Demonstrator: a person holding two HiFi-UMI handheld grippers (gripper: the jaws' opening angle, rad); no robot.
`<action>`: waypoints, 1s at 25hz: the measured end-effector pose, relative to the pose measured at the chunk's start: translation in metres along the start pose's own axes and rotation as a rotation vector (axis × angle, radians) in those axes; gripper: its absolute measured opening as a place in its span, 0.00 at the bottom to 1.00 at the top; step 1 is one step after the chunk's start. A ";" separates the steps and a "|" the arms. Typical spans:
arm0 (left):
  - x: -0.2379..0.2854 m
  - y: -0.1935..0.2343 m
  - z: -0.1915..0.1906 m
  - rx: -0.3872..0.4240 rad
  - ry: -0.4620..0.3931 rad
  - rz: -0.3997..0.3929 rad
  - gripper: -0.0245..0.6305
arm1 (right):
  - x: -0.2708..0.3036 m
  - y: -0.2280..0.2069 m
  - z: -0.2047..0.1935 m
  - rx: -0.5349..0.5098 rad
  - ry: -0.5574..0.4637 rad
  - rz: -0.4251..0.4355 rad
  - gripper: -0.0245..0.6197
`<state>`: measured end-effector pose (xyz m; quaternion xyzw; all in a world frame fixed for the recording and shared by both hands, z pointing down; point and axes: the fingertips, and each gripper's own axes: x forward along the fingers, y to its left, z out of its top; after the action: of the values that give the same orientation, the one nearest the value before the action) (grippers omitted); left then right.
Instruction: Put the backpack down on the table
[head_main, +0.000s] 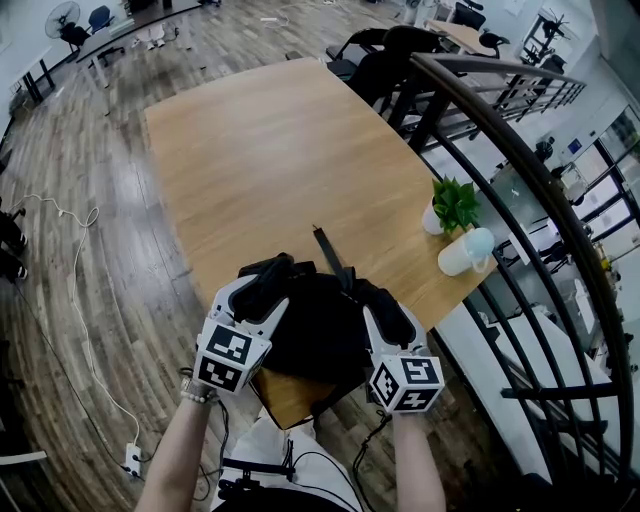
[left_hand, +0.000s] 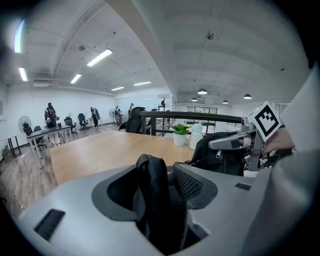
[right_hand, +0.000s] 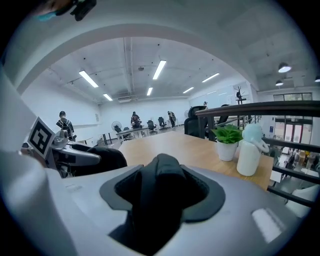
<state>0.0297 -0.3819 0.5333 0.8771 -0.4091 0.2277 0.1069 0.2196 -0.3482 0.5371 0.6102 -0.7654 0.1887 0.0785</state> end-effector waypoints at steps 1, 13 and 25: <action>-0.003 0.000 0.003 -0.006 -0.004 0.001 0.37 | -0.002 0.000 0.005 -0.007 -0.010 -0.002 0.38; -0.046 0.008 0.050 0.059 -0.115 0.095 0.15 | -0.031 0.011 0.059 -0.074 -0.113 0.022 0.25; -0.089 -0.011 0.071 0.032 -0.158 0.044 0.05 | -0.073 0.023 0.083 -0.028 -0.191 0.011 0.05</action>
<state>0.0107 -0.3416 0.4275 0.8847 -0.4318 0.1667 0.0553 0.2240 -0.3095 0.4307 0.6200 -0.7754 0.1192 0.0125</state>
